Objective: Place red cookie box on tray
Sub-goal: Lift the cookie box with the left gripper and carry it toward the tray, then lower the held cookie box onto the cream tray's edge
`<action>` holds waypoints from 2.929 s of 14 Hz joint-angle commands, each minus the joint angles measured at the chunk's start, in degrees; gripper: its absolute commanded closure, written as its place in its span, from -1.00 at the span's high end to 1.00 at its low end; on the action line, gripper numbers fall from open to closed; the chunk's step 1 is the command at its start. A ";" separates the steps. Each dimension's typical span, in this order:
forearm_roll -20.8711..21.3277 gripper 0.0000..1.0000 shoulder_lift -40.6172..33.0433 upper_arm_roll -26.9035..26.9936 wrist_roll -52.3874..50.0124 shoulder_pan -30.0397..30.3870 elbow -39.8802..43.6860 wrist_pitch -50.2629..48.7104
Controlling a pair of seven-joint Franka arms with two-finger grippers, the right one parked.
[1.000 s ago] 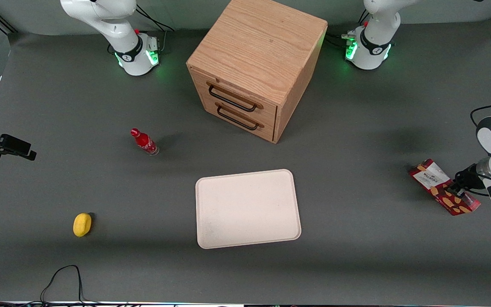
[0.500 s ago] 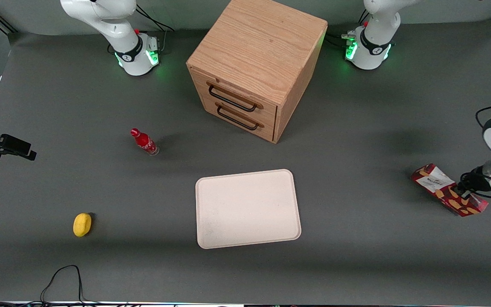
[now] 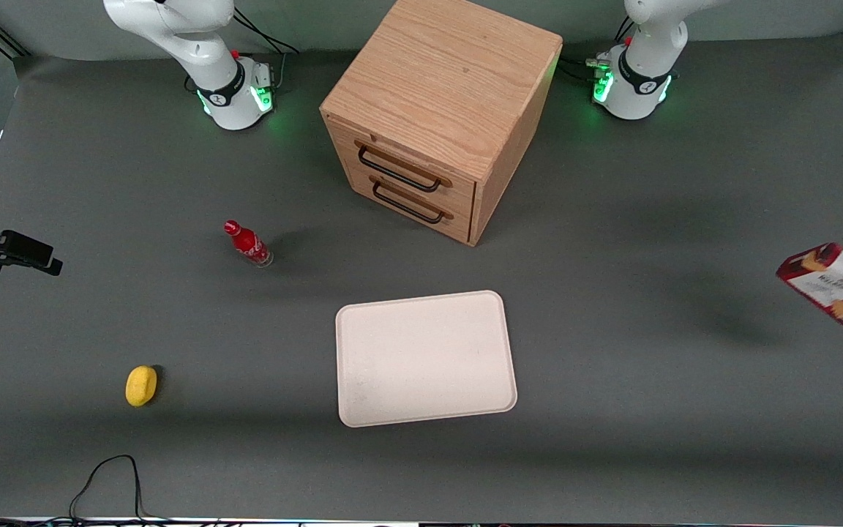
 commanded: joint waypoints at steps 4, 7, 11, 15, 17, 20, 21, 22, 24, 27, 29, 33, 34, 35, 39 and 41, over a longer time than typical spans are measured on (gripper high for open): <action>0.32 -1.00 1.03 -3.19 8.67 -2.21 11.02 -10.11; 1.38 -1.00 0.59 -5.58 10.46 -10.18 11.19 -12.40; 1.29 -1.00 1.47 -5.32 5.55 -25.13 11.37 -11.35; 0.94 -1.00 4.62 -5.23 2.13 -36.56 13.99 -7.22; 0.85 -1.00 7.44 -5.32 -5.24 -41.05 16.46 -4.07; 1.03 -1.00 9.99 -5.06 -7.47 -44.93 16.91 -0.01; 1.03 -1.00 11.30 -5.06 -7.91 -45.02 16.91 0.95; 1.03 -1.00 12.62 -5.06 -8.00 -45.02 16.73 3.05; 1.11 -1.00 16.57 -5.06 -7.91 -45.02 16.29 7.09; 1.46 -1.00 20.97 -4.97 -7.30 -45.02 12.71 13.42; 3.39 -1.00 22.73 -4.97 -7.29 -45.02 8.58 19.39; 6.03 -1.00 27.57 -4.97 -7.65 -46.08 7.50 23.63; 6.03 -1.00 28.10 -4.79 -7.73 -46.08 7.59 23.64; 6.04 -1.00 28.45 -4.79 -7.65 -45.99 7.59 23.72; 6.12 -1.00 29.16 -4.62 -7.65 -45.73 7.50 26.45; 6.12 0.21 29.07 -4.62 -7.56 -45.73 7.50 26.01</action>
